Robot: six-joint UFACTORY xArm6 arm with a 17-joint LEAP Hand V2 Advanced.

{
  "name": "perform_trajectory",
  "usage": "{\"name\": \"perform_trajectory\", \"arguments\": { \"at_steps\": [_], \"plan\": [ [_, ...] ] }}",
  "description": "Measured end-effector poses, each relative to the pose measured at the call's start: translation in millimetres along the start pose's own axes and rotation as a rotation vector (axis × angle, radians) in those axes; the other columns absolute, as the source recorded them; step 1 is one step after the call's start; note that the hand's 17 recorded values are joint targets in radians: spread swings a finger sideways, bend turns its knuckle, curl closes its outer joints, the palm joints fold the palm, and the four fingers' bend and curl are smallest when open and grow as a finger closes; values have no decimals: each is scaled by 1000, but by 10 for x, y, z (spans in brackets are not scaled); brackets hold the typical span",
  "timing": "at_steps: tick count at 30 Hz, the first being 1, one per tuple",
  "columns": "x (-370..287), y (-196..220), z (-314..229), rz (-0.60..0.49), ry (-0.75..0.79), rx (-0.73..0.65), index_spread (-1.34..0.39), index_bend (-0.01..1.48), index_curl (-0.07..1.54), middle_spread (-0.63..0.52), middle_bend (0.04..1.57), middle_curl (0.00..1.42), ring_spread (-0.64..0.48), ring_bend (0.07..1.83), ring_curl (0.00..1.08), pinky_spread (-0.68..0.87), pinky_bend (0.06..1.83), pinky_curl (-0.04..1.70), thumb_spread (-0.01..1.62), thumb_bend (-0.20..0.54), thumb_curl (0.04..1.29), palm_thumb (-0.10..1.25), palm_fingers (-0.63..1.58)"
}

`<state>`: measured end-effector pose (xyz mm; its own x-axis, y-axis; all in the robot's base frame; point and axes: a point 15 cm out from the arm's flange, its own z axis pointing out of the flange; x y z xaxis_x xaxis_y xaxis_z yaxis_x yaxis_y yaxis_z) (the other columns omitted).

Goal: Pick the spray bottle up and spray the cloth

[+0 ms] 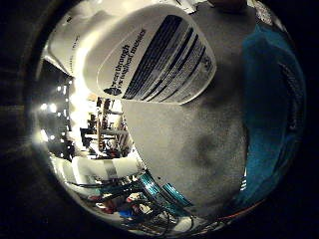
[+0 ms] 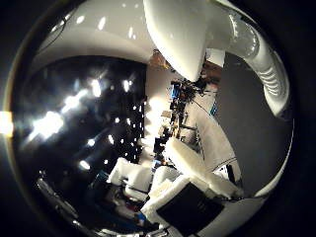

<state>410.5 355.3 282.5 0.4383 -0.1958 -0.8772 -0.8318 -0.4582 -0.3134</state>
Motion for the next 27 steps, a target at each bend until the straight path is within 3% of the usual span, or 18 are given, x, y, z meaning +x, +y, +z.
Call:
{"name": "perform_trajectory", "arguments": {
  "at_steps": [15,27],
  "plan": [
    [148,176,-177,24,66,-47,-288,193,335,49,178,306,61,222,236,337,342,274,1120,-23,308,565,194],
    [393,414,-634,92,304,-135,-257,185,355,113,179,280,129,183,226,337,300,294,1127,-23,289,498,99]
  ]
}}
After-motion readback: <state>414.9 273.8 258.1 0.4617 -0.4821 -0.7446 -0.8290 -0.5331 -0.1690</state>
